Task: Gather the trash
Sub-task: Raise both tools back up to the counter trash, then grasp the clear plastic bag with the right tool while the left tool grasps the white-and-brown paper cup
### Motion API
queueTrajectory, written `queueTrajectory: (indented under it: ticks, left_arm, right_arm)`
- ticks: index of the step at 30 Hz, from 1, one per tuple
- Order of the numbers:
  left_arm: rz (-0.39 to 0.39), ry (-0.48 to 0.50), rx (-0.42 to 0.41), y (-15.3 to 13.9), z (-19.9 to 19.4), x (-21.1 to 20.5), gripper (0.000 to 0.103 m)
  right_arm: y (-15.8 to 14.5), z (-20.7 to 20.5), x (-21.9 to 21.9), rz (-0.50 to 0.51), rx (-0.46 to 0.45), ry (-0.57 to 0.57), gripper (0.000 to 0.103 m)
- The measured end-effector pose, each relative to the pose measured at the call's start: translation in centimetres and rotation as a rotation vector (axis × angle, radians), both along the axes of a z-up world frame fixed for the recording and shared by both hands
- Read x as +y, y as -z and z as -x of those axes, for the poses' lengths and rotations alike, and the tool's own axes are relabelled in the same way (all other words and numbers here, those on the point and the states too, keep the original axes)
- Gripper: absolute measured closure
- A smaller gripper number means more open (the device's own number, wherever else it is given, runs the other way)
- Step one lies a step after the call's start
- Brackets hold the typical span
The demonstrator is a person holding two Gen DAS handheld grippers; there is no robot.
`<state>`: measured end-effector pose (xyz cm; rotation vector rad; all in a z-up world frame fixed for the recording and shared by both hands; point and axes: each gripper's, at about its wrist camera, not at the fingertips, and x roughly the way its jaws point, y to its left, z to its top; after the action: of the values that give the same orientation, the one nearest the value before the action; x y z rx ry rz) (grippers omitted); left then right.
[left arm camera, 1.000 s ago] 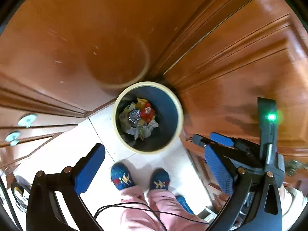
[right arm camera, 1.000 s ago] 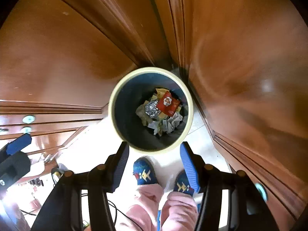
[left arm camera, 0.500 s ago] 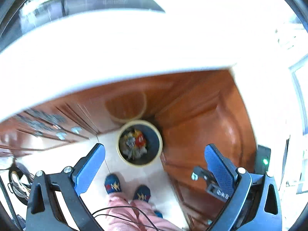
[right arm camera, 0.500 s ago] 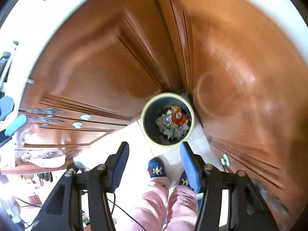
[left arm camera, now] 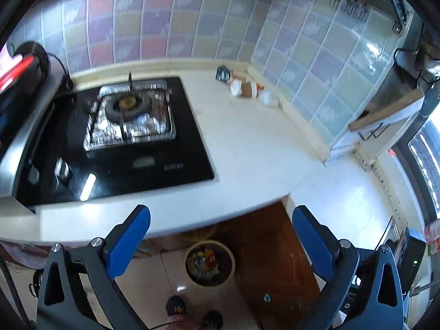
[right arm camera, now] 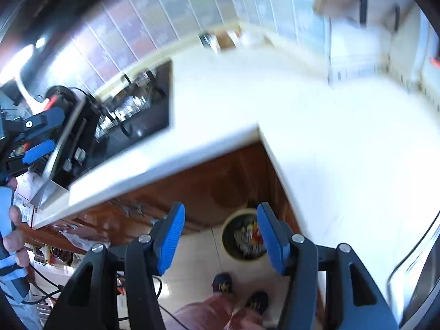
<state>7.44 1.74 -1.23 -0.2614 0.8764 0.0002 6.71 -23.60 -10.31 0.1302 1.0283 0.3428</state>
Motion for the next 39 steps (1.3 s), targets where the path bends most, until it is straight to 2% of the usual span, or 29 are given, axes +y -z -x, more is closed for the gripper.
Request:
queueTrajectory:
  ticks: [2, 5, 11, 16, 20, 28, 33, 39]
  left_arm:
    - [-0.026, -0.002, -0.032, -2.3, -0.3, -0.1, 0.001]
    - [-0.063, -0.004, -0.064, -4.3, -0.7, -0.4, 0.001]
    - [-0.115, 0.015, -0.105, -7.3, -3.1, -0.8, 0.001]
    - [-0.139, 0.035, -0.106, -7.2, -7.4, 0.1, 0.001]
    - [-0.141, 0.077, -0.092, -6.5, -12.8, 1.1, 0.001]
    - [-0.171, 0.278, -0.001, -3.2, -28.9, 2.1, 0.001]
    - [-0.161, 0.376, 0.093, 2.1, -38.9, 1.4, 0.001]
    - [-0.159, 0.435, 0.167, 8.0, -46.6, -0.8, 0.001]
  right_arm:
    - [-1.9, -0.6, 0.1, -0.006, -0.041, -0.012, 0.048]
    - [-4.3, -1.8, 0.4, 0.001, -0.094, -0.033, 0.048]
    - [-7.7, -5.2, 1.3, 0.023, -0.157, -0.059, 0.048]
    - [-9.1, -9.8, 1.2, 0.026, -0.166, -0.028, 0.048]
    - [-8.9, -14.5, 1.4, 0.044, -0.158, 0.007, 0.048]
    - [-7.1, -26.8, 3.9, 0.102, -0.140, 0.077, 0.048]
    - [-4.6, -34.0, 5.2, 0.140, -0.143, 0.140, 0.048]
    - [-1.1, -40.5, 5.7, 0.173, -0.129, 0.170, 0.048]
